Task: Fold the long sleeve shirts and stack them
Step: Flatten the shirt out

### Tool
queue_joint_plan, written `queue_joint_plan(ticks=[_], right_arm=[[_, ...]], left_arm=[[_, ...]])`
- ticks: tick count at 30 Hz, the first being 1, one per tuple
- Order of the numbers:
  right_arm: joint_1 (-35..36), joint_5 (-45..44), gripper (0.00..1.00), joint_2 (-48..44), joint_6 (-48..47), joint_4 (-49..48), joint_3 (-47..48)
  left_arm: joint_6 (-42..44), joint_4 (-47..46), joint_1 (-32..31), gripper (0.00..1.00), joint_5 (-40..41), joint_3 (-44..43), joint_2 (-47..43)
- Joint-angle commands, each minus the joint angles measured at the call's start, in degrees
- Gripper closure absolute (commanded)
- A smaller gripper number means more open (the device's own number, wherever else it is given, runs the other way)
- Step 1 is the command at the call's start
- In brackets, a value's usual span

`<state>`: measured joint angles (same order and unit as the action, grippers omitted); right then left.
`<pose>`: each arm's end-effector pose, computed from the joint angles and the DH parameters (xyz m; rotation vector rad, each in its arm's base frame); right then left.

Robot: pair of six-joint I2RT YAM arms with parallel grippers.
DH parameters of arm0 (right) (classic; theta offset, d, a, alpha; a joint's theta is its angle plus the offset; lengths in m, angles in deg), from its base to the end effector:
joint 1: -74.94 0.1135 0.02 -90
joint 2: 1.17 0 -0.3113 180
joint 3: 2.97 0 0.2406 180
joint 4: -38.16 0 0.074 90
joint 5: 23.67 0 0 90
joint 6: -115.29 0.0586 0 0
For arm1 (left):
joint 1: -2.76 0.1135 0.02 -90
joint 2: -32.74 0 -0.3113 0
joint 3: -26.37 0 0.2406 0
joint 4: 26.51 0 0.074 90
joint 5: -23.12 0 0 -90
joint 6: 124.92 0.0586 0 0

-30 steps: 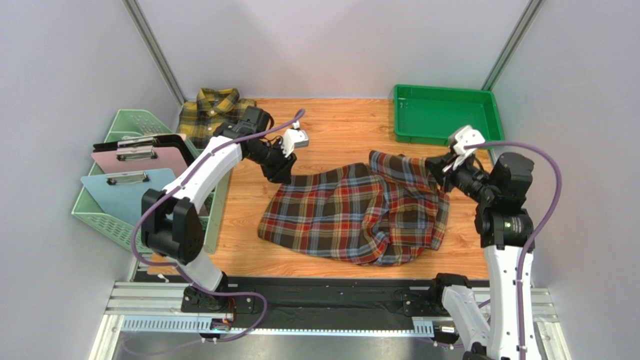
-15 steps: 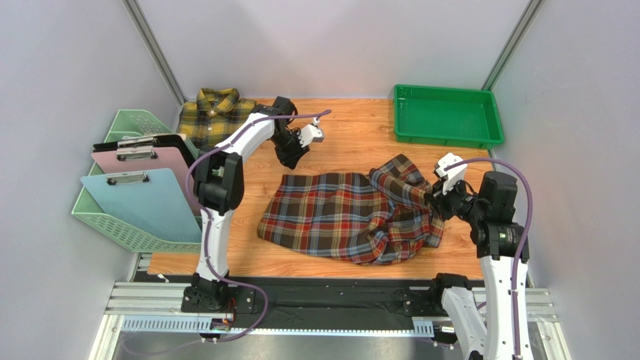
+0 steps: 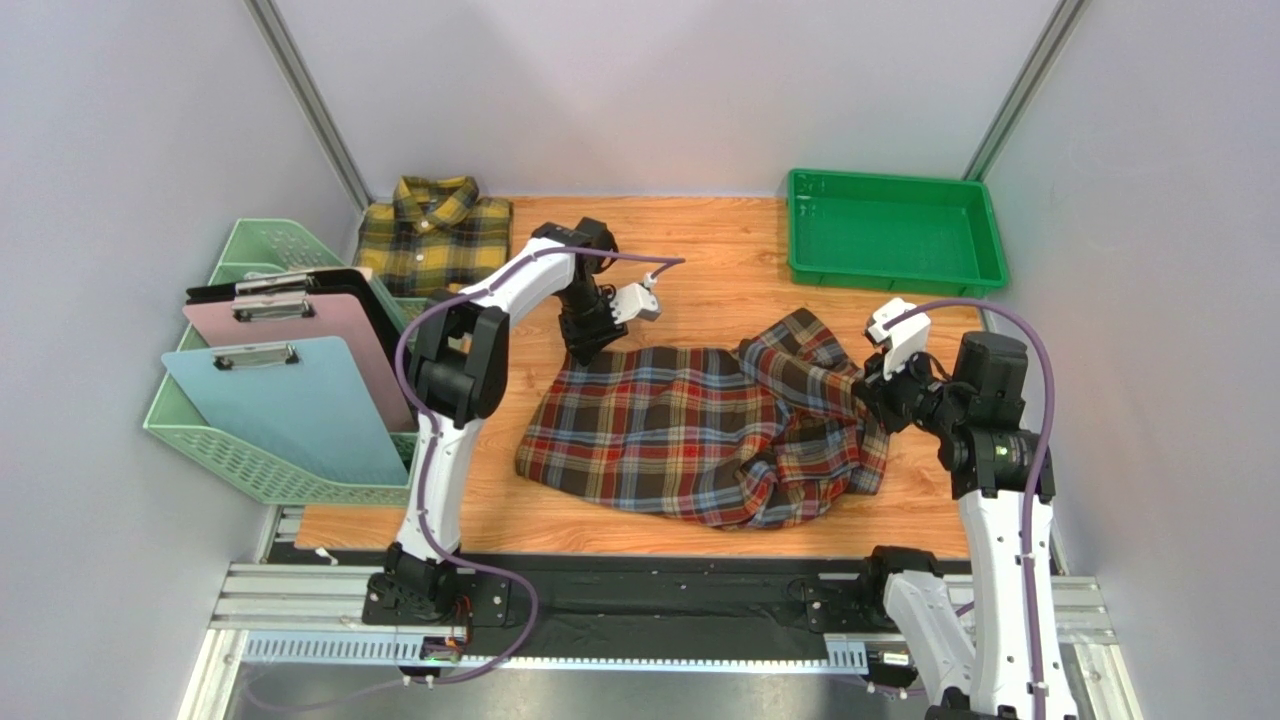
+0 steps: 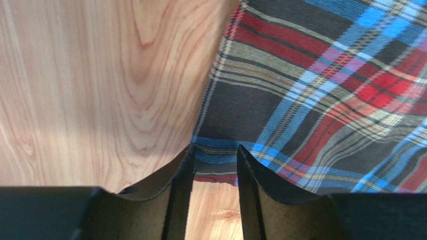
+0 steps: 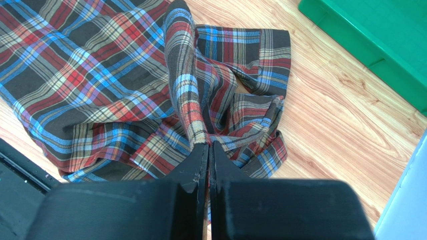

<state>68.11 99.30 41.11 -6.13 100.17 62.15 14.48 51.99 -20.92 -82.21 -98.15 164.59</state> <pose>0.1099 0.0190 0.3385 -0.7426 2.0077 0.2627 0.4295 -0.2053 0.1845 1.7915 2.3930 -0.3680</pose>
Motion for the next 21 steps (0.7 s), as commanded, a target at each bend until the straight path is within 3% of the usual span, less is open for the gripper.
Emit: queue_joint_plan(ticks=[1,3,5,6,7,9,10,14,21], right_arm=[[0.1,-1.4,1.00,0.3,-0.4,-3.3,0.6],[0.1,-1.7,1.00,0.5,-0.2,-3.8,0.3],[0.1,-1.8,1.00,0.7,0.4,-5.2,-0.2],[0.1,-1.9,1.00,1.0,0.7,-5.6,-0.3],[0.1,-2.4,1.00,1.1,1.1,-6.9,-0.5],[0.1,-2.9,1.00,1.4,1.9,-7.9,-0.7],[0.1,-3.5,1.00,1.4,2.1,-8.9,-0.7],[0.0,-6.3,1.00,1.6,5.0,-13.8,-1.5],[-0.6,-11.9,1.00,8.5,13.6,-28.9,4.7]], left_arm=[[0.2,-2.3,-1.5,0.56,4.6,4.4,-0.6],[0.4,-4.4,-2.4,0.55,5.8,6.4,-2.6],[-0.1,-5.5,-3.0,0.60,7.1,8.2,-3.1],[-1.1,-5.7,-3.3,0.66,7.2,8.7,-3.2],[-1.9,-5.9,-3.4,0.83,7.4,9.7,-3.4],[-3.3,-6.4,-3.4,0.97,7.4,10.8,-4.1],[-3.9,-6.9,-3.3,1.00,7.3,12.7,-5.8],[-8.4,-8.0,-0.8,1.00,1.6,11.0,-12.0],[-21.5,-4.9,5.7,1.00,-3.2,-7.5,-19.9]])
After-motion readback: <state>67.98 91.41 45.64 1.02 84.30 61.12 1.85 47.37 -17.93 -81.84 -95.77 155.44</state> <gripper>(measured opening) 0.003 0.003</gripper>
